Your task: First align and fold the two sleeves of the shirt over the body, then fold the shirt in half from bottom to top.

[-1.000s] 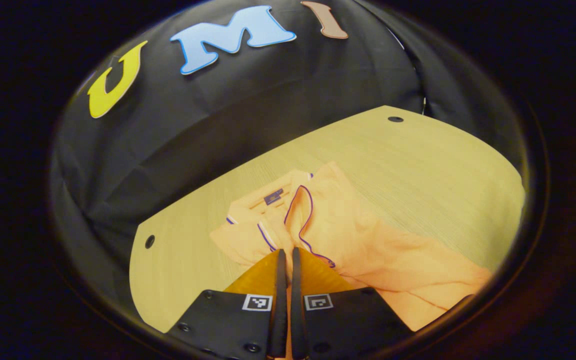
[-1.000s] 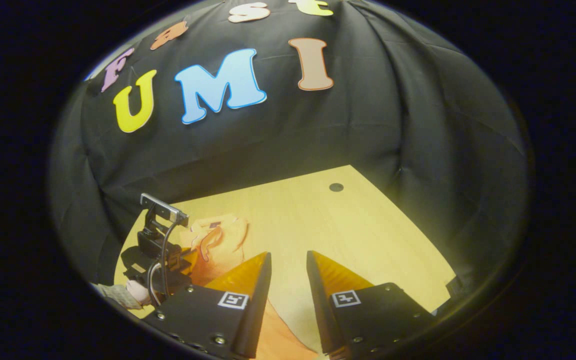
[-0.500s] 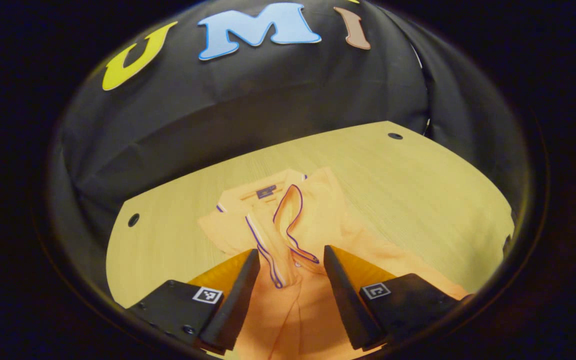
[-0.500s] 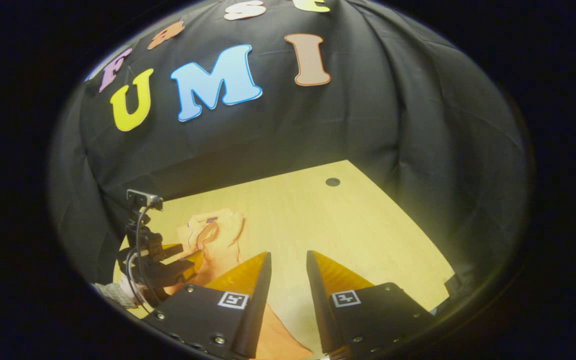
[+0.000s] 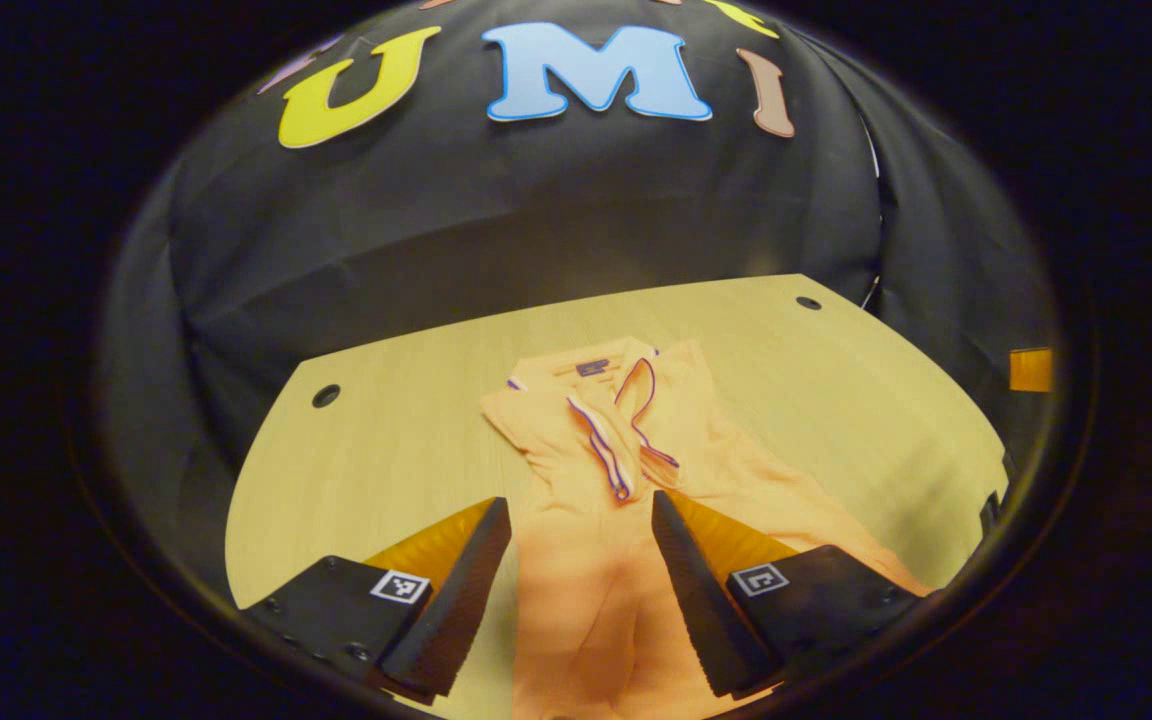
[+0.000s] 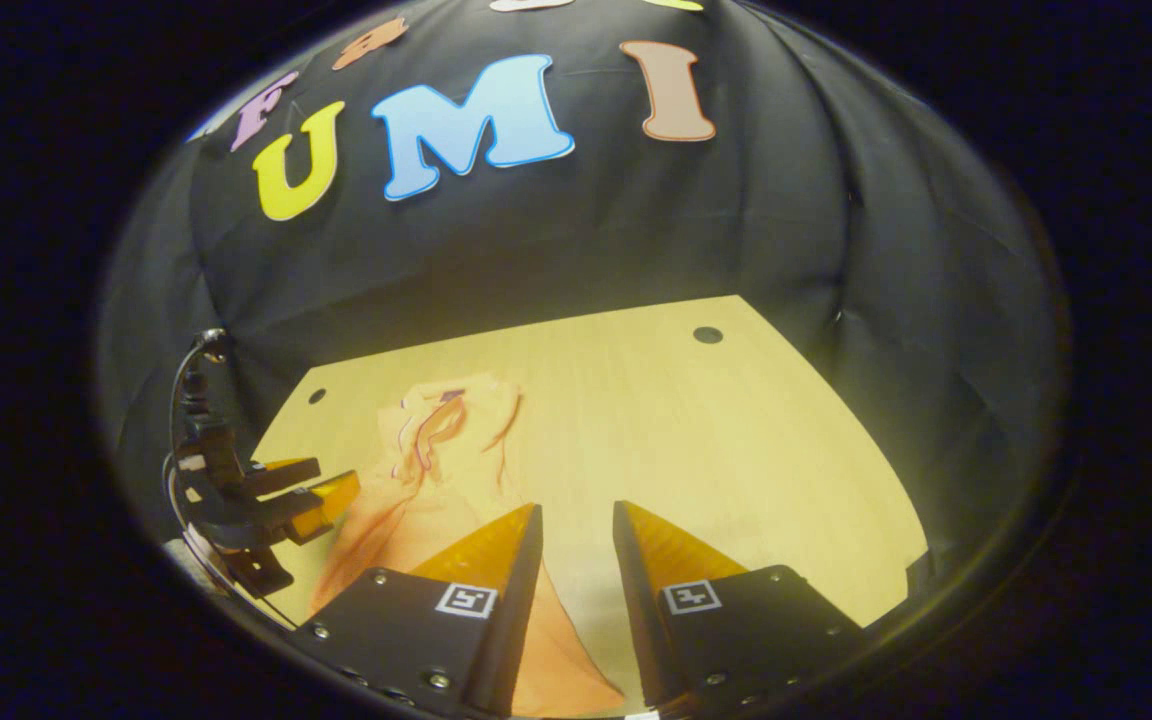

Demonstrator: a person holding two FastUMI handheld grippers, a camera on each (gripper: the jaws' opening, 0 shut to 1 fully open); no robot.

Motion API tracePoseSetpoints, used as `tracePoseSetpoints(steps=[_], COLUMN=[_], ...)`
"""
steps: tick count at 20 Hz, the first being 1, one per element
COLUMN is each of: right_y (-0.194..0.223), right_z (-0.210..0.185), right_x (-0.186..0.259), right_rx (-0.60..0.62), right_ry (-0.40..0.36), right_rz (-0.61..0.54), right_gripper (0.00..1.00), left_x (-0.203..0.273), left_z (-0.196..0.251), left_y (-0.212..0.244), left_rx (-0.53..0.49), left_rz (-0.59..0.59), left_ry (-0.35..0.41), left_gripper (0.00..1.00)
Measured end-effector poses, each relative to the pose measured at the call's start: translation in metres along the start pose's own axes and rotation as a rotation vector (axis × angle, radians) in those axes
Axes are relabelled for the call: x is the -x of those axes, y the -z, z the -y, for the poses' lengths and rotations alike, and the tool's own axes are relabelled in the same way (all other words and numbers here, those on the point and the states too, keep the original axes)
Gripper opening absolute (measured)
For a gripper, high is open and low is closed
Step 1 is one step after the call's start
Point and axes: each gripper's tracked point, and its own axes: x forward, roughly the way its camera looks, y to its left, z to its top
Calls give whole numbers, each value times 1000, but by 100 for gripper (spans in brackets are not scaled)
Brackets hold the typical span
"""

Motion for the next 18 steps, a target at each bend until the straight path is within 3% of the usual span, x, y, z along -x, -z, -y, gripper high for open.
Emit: tracePoseSetpoints(steps=[1,7,8,9,13,18], right_y=[6,50,58,66,103,159], right_z=[-2,-17,-21,-24,-30,-30], right_x=[-2,-15,-13,-14,-18,-7], right_rx=[10,46,51,57,81,128], right_ry=[-8,-59,-67,-75,-90,-86], right_rz=[-19,-154,-178,-200,-323,-501], right_gripper=[46,48,66,74,74,83], left_x=[9,61,69,76,104,130], left_z=[-5,-20,-22,-24,-25,-20], left_y=[9,76,87,97,132,172], left_rx=[2,56,64,71,101,115], left_rz=[-12,-117,-133,-149,-225,-319], left_ry=[-5,-21,-25,-32,-32,-3], left_gripper=[97,97,96,96,95,97])
